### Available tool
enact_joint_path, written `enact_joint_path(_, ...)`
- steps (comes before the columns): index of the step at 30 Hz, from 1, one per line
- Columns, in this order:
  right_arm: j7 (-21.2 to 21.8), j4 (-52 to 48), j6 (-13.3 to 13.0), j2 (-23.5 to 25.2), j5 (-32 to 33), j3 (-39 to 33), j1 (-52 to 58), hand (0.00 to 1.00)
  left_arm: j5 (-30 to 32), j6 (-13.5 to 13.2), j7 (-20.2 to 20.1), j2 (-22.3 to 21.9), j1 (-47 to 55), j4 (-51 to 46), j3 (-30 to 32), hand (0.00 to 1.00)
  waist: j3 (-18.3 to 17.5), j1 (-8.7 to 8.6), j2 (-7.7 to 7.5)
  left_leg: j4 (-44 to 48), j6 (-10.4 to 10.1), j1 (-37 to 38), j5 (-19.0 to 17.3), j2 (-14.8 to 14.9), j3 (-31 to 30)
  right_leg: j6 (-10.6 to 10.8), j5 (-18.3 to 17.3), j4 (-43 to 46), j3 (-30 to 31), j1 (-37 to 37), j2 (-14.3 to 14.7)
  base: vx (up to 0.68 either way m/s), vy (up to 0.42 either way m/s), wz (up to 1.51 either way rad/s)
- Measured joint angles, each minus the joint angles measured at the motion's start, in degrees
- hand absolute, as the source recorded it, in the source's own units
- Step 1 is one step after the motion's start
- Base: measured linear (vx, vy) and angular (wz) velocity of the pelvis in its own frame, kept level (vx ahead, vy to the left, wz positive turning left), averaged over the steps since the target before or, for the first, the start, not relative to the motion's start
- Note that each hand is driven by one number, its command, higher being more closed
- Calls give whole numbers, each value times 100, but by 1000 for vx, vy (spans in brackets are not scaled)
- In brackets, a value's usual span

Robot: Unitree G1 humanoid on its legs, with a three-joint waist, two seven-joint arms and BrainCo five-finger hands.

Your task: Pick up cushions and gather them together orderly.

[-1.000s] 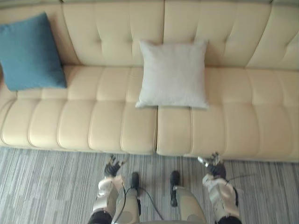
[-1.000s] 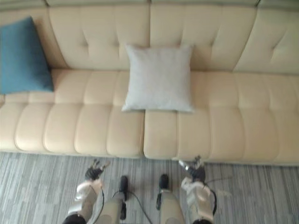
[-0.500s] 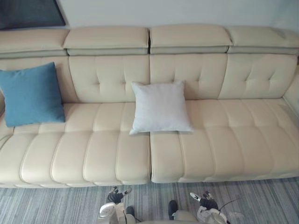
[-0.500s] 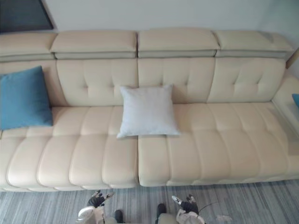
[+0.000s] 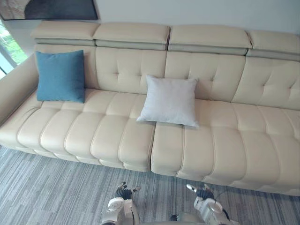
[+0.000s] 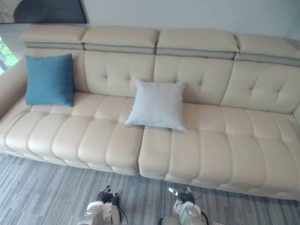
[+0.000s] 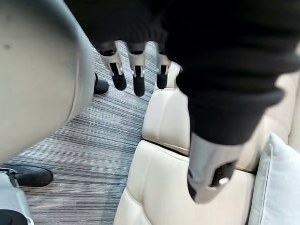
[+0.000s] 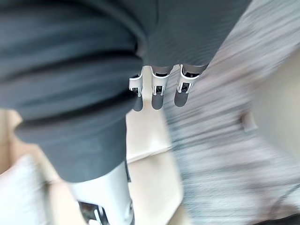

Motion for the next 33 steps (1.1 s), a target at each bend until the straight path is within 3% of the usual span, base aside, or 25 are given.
enact_joint_path(1, 2, 1, 9, -9, 0, 8, 0, 0, 0, 4, 0, 1, 2, 3, 0, 0, -1, -9, -2, 125, 18, 7, -120, -22, -1, -1, 4, -51, 0, -16, -22, -226, 117, -29)
enact_joint_path(3, 21, 0, 22, 6, -1, 25, 27, 0, -1, 36, -6, 8, 15, 60, 2, 0, -14, -38, -5, 541, 21, 343, -1054, -149, -26, 204, 214, -262, 242, -179, -44, -165, 200, -49)
enact_joint_path(5, 41, -20, 30, 10, 0, 7, 46, 0, -2, 72, -14, 36, -3, 84, -1, 0, -16, -46, -5, 208, -99, 554, -1337, -219, 56, 320, 382, -270, 494, -263, -7, -118, 161, -42)
enact_joint_path(6, 71, -33, 38, 69, 3, 7, 119, 0, -2, 107, -10, 102, 29, 111, 1, 0, -97, -67, -128, 17, -53, 645, -1315, -304, 172, 395, 583, -625, 676, -197, -12, -121, 206, -54)
enact_joint_path(10, 105, -7, 56, 116, 20, -57, 271, 0, -4, 113, -27, 213, 126, 191, -2, 0, -271, -90, -209, -158, -30, 858, -1327, -416, 440, 463, 947, -1190, 1053, 93, -12, -5, 153, -40)
enact_joint_path(17, 183, 25, 54, 85, 51, -335, 389, 0, 7, 103, -146, 191, 129, 354, -5, 0, -460, -97, -155, -243, 30, 1042, -1451, -450, 813, 492, 1336, -1485, 1637, 1, 143, 100, 48, -40)
enact_joint_path(22, 220, 28, 59, 73, 50, -508, 351, 0, 122, 111, -173, 152, 78, 423, 9, 0, -415, -81, -73, -227, 139, 1271, -1567, -352, 1122, 488, 1615, -1683, 2298, -67, 428, 155, 36, -92)
enact_joint_path(23, 221, 37, 60, 68, 46, -506, 318, 0, 120, 112, -172, 131, 71, 423, 16, 0, -397, -60, -44, -243, 182, 1336, -1595, -326, 1271, 428, 1824, -1714, 2320, -178, 531, 75, 15, -136)
enact_joint_path(25, 220, 67, 62, 81, 34, -505, 202, 0, 113, 111, -168, 113, 71, 416, 59, 0, -334, -11, 61, -272, 202, 1421, -1584, -172, 1595, 113, 2288, -1992, 1839, -257, 664, 45, -16, -150)
enact_joint_path(26, 220, 119, 68, 75, 10, -517, 68, 0, 105, 116, -166, 132, 113, 406, 45, 0, -306, -28, 114, -371, 203, 1503, -1586, -141, 1910, -304, 1766, -1662, 538, -364, 471, 59, -52, -121)
enact_joint_path(27, 215, 156, 91, 34, -6, -607, 55, 0, 95, 116, -163, 127, 57, 397, 13, 0, -272, -70, 116, -455, 198, 1672, -1586, -171, 2140, -382, 1307, -1269, -704, -420, 200, 59, -57, -104)
enact_joint_path(28, 209, 154, 83, 19, -8, -642, 88, 0, 91, 117, -162, 141, 66, 399, -20, 0, -222, -77, 199, -411, 198, 1731, -1586, -171, 2207, -412, 1293, -1157, -1088, -405, 59, 82, -32, -94)
enact_joint_path(29, 209, 157, 52, -20, -19, -658, 106, 0, 66, 118, -161, 179, 97, 407, -45, 0, -231, -80, 187, -310, 199, 1850, -1586, -195, 2189, -316, 1333, -1092, -1278, -270, 60, 41, -21, -64)
enact_joint_path(33, 212, 315, 29, -214, -12, -682, 88, 0, -35, 106, -164, 272, 172, 408, -245, 0, -185, -74, 367, 82, 150, 1959, -1543, -50, 2082, -258, 1221, -1152, -724, -205, 335, 63, -104, -80)
